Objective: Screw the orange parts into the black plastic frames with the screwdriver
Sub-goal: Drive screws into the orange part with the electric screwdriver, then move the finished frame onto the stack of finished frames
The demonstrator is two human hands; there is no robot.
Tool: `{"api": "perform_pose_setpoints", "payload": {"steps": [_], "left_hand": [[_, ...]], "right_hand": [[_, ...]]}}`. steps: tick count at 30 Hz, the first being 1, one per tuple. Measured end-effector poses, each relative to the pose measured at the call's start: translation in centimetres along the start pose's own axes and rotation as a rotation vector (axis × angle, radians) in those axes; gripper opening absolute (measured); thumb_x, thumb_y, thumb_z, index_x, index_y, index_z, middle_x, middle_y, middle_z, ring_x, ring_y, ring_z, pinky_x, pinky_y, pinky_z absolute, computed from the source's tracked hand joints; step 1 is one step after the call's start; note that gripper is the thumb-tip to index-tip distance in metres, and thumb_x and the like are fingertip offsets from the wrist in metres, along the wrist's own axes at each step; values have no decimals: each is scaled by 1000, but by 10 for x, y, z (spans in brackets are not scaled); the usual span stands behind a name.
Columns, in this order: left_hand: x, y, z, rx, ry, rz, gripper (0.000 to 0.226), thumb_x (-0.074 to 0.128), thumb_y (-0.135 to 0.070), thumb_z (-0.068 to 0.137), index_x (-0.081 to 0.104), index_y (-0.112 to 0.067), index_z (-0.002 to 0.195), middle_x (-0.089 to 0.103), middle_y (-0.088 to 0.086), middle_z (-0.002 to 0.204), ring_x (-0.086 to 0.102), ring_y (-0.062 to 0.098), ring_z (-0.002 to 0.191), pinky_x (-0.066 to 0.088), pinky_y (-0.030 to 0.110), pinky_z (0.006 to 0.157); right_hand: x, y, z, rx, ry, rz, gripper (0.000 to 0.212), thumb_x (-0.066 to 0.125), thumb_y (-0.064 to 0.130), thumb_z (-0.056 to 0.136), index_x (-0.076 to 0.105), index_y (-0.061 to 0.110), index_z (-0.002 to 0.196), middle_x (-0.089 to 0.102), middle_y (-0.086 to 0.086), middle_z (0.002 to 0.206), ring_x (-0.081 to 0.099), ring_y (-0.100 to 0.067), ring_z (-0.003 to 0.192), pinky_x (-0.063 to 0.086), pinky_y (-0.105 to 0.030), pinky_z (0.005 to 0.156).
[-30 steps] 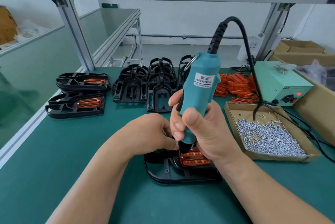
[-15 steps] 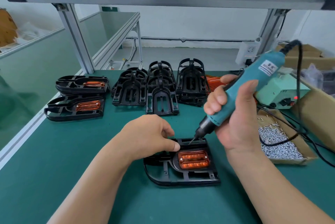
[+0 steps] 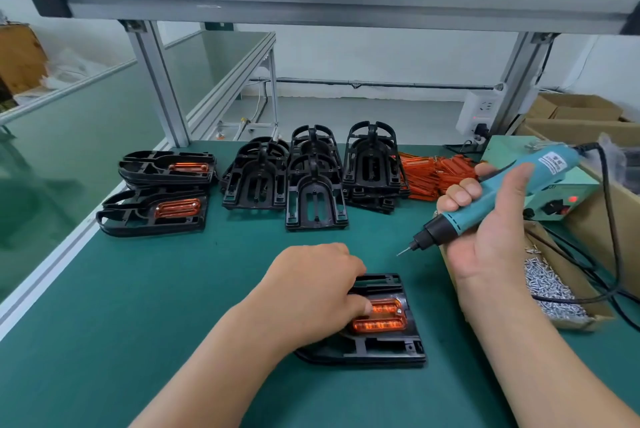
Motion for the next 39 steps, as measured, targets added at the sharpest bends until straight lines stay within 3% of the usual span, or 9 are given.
{"api": "perform_pose_setpoints", "payload": {"steps": [11, 20, 24, 32, 39], "left_hand": [[8, 26, 9, -87, -18, -126, 32, 59, -45, 101, 63, -37, 132, 62, -11, 122, 61, 19, 115, 53, 41, 95], [-17, 69, 3, -178, -129, -116, 27, 59, -42, 102, 65, -42, 129, 56, -14, 118, 64, 16, 105, 55, 40, 88], [-40, 105, -9, -262, -251, -126, 25, 59, -44, 101, 68, -44, 124, 53, -18, 116, 64, 12, 98, 55, 38, 84], [-67, 206, -46, -469, -424, -140, 20, 66, -37, 99, 72, -45, 117, 57, -19, 112, 61, 13, 104, 50, 39, 84], [-72, 286, -64, -639, -420, -57, 21, 65, -39, 101, 73, -47, 119, 57, -14, 114, 63, 20, 102, 49, 37, 79]], "right_hand": [[-2, -3, -3, 15, -15, -20, 44, 65, 63, 93, 60, 19, 97, 44, 4, 72, 45, -10, 62, 45, -22, 59], [-2, -3, -3, 12, -30, -25, 45, 68, 63, 88, 60, 19, 96, 44, 4, 72, 44, -10, 63, 44, -22, 60], [-3, -3, -2, 10, -25, -24, 44, 68, 63, 89, 61, 20, 96, 44, 4, 71, 44, -10, 62, 44, -21, 59], [-2, -5, -3, 22, -13, -55, 44, 71, 64, 90, 63, 21, 96, 44, 5, 73, 44, -10, 64, 44, -22, 60], [1, -6, -6, 23, 2, -81, 44, 68, 65, 92, 62, 21, 96, 42, 5, 73, 42, -10, 64, 44, -21, 60]]}}
Point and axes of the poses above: each hand's wrist, its own z-axis towards the middle knuckle, its own x-axis out of the palm, y = z × x, the point moved 7 cm from there along z, towards the middle knuckle
